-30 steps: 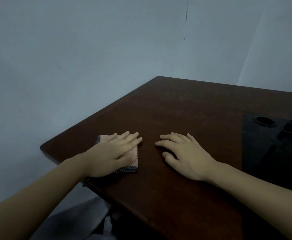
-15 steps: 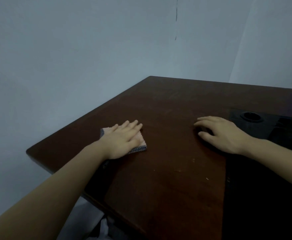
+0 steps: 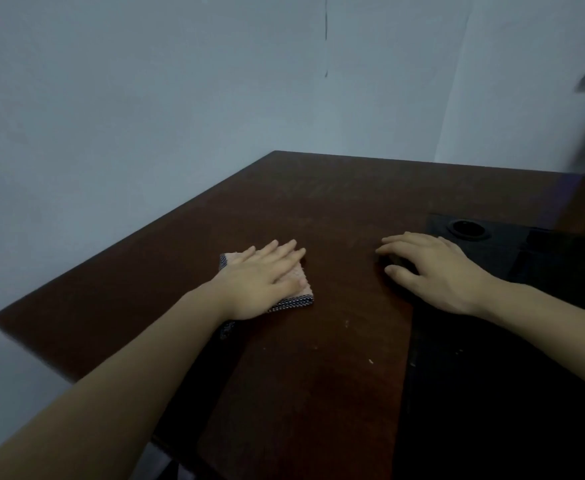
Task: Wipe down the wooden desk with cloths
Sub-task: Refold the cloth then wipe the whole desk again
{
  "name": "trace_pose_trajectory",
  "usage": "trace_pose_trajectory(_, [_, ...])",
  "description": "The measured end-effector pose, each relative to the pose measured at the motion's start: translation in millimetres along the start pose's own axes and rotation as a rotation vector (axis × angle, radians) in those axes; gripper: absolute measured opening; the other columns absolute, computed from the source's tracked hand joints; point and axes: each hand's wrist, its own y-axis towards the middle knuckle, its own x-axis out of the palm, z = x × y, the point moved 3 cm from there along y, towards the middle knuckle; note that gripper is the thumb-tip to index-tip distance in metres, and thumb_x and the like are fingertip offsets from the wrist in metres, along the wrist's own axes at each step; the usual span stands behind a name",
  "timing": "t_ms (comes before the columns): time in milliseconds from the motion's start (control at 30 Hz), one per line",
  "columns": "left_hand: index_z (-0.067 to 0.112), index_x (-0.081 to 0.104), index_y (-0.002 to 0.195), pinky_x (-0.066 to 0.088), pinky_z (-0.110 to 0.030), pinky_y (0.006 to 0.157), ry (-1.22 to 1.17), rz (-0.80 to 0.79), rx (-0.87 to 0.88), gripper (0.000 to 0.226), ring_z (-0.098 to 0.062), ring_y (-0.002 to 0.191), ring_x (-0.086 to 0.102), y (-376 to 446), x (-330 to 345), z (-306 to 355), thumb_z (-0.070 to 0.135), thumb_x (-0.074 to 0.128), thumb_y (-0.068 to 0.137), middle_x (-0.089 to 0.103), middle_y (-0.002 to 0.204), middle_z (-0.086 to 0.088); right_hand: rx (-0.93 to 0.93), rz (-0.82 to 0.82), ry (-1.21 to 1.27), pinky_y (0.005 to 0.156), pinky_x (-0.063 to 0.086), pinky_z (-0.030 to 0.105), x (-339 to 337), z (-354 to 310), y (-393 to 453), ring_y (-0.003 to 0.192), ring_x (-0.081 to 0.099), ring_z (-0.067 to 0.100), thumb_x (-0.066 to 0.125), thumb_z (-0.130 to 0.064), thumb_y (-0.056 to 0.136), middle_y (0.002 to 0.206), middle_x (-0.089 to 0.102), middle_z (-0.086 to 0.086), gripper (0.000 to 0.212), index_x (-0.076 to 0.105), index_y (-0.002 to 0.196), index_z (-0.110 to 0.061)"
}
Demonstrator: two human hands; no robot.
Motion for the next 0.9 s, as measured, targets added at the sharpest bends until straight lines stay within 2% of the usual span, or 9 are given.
trace_pose_trajectory(233, [0.038,-0.003,0.161,-0.010,-0.037,0.123,-0.016,0.002,-0.012,0.064,-0.006,0.153,-0.016,7,-1,25,0.061,0.016,0.104,-0.013,0.167,0.016,0.049,0.015,0.016,0.122,0.016,0.057,-17,41,-25,0.153,0.019,0.016,0.043,-0.047,0.105,0.160,0.035,-0.015,0.043,0.045,0.147,-0.039])
trace_pose_trajectory(533, [0.039,-0.007,0.160,-0.014,-0.034,0.124,0.008,-0.017,0.212,0.062,-0.001,0.149,-0.021,45,10,156,0.057,0.019,0.107,-0.019,0.165,0.020,0.140,0.052,0.049,0.123,0.013,0.057,-38,108,-77,0.153,0.018,0.014,0.043,-0.041,0.106,0.159,0.036,-0.015,0.041,0.046,0.146,-0.038])
trace_pose_trajectory(667, [0.039,-0.006,0.161,-0.014,-0.035,0.124,0.003,-0.011,0.265,0.063,-0.001,0.150,-0.022,64,14,203,0.058,0.020,0.107,-0.019,0.165,0.020,0.193,0.044,0.031,0.122,0.016,0.058,-48,138,-109,0.153,0.019,0.015,0.044,-0.043,0.105,0.159,0.036,-0.015,0.041,0.046,0.146,-0.039])
trace_pose_trajectory(900, [0.038,-0.006,0.161,-0.014,-0.036,0.123,0.014,-0.020,0.313,0.063,-0.002,0.150,-0.021,89,19,274,0.056,0.021,0.107,-0.018,0.166,0.018,0.297,0.054,0.036,0.123,0.012,0.058,-70,184,-170,0.153,0.017,0.015,0.043,-0.043,0.105,0.159,0.035,-0.015,0.041,0.046,0.146,-0.039])
